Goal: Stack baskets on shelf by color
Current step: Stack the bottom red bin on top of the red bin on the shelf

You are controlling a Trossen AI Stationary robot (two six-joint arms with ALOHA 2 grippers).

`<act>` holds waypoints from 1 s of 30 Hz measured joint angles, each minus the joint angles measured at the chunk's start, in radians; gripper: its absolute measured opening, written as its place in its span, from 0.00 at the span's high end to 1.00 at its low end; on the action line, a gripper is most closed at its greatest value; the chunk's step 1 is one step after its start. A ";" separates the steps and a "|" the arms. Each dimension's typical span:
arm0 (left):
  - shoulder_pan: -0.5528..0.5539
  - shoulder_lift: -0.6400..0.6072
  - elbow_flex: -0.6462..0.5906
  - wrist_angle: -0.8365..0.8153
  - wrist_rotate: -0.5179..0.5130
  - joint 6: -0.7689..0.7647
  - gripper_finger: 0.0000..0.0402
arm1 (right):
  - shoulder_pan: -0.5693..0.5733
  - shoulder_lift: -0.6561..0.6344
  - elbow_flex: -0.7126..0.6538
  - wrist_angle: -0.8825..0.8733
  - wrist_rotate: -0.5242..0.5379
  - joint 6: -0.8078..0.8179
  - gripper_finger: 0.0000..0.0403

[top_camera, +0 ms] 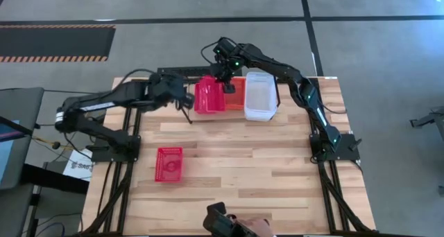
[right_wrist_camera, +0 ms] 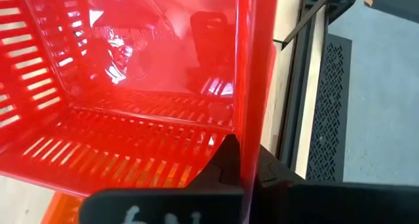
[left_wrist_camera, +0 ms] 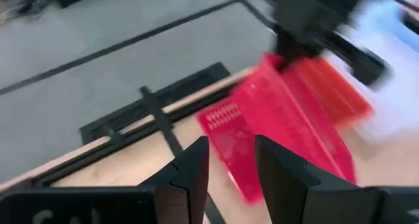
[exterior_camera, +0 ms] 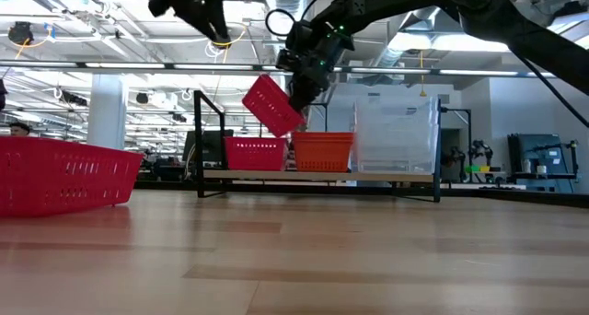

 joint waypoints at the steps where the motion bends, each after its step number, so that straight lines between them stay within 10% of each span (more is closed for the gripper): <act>1: 0.023 0.012 0.003 0.005 -0.006 -0.025 0.72 | 0.000 0.000 0.000 0.003 0.000 0.007 1.00; 30: 0.196 0.128 0.006 0.051 0.321 -0.229 0.72 | 0.018 0.000 0.000 0.034 0.067 0.027 0.99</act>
